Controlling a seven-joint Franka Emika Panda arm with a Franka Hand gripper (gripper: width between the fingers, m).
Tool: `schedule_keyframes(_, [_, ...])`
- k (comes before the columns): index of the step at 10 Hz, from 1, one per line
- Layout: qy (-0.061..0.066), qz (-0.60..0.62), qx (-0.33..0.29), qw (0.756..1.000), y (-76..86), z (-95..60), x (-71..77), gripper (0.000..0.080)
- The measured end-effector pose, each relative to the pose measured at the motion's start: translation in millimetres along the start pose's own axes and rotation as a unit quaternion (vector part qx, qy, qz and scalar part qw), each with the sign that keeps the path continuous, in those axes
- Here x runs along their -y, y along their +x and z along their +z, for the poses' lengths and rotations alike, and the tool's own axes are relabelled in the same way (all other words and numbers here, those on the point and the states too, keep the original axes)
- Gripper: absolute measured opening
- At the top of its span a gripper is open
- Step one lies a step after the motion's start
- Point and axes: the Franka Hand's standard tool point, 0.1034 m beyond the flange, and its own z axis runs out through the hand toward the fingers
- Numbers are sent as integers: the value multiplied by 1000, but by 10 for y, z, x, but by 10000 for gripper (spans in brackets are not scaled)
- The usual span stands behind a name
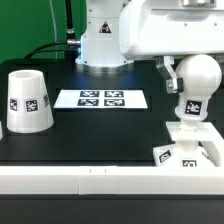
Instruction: Assemble lamp
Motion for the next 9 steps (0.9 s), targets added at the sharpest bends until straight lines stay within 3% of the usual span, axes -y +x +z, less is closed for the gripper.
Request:
schedule_keyframes(6, [-4,-1,-14,1000,-32,39,14,574])
schedule_keyframes(7, [-4,-1,-14,1000,-32,39,14,685])
schedule_keyframes(9, [-4,-1,-14,1000,-31,38,14,697])
